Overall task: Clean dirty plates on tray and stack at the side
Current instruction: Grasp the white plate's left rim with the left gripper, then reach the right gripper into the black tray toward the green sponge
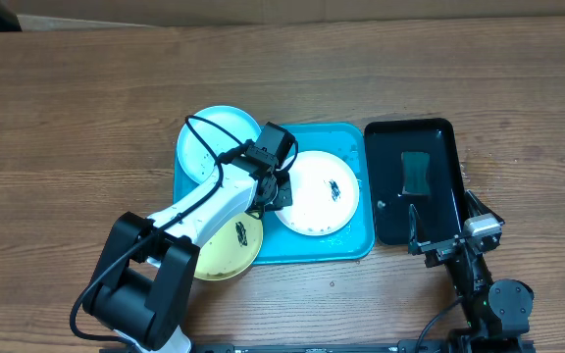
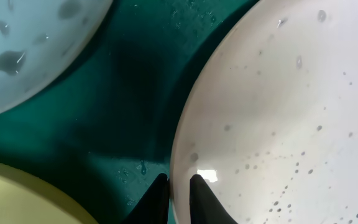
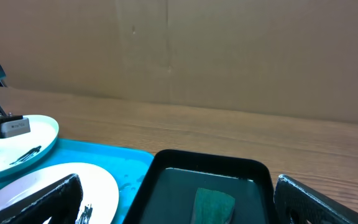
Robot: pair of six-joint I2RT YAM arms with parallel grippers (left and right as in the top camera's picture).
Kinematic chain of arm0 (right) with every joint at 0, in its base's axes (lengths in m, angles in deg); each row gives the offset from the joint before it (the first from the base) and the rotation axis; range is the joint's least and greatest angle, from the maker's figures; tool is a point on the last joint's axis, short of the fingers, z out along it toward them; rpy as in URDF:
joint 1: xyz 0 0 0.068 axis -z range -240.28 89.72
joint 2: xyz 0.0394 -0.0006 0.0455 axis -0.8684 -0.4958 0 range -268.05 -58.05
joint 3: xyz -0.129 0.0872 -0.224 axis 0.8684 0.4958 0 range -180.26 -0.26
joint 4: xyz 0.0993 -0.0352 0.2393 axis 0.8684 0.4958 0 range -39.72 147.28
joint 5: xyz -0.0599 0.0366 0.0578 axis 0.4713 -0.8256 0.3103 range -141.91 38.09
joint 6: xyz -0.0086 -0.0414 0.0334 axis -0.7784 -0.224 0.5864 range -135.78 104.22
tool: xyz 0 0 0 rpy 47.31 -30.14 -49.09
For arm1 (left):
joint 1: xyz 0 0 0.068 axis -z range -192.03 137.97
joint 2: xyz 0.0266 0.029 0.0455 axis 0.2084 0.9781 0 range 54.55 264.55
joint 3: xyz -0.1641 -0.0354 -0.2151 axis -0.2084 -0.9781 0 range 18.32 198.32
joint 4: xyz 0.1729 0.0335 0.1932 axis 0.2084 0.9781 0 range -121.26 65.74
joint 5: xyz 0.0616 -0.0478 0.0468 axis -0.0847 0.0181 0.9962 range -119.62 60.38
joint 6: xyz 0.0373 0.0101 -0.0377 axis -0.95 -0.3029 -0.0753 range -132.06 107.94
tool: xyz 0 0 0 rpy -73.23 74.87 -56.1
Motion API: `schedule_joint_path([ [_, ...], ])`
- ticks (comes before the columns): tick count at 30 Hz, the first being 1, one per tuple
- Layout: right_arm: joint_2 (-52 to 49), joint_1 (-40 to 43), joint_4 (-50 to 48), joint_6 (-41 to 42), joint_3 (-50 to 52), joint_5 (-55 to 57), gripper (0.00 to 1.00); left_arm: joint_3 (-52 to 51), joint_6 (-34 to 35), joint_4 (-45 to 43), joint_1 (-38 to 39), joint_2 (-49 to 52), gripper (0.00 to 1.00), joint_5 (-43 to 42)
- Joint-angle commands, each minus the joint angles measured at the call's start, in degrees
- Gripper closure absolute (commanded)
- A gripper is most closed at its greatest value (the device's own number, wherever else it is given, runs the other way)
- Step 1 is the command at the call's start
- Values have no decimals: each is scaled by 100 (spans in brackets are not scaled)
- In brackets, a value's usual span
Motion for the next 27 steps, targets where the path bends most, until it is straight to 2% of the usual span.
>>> schedule_joint_path([
  [1,42,17,-31,-24,59,-31,0,-42,-26,-24,20,74,85,59],
  [8,42,17,-31,-24,59,-31,0,-42,-26,-24,20,74,91,59],
  [19,42,17,-243,-17,59,-42,0,-42,-28,-20,20,74,96,81],
  [23,42,17,-437,39,59,-391,0,-42,-28,-15,20,74,96,79],
  [25,42,17,-769,44,48,-1082,0,-42,-28,-4,17,74,96,79],
  [27,42,17,-782,527,-90,-1307,0,-42,-28,-7,17,74,96,83],
])
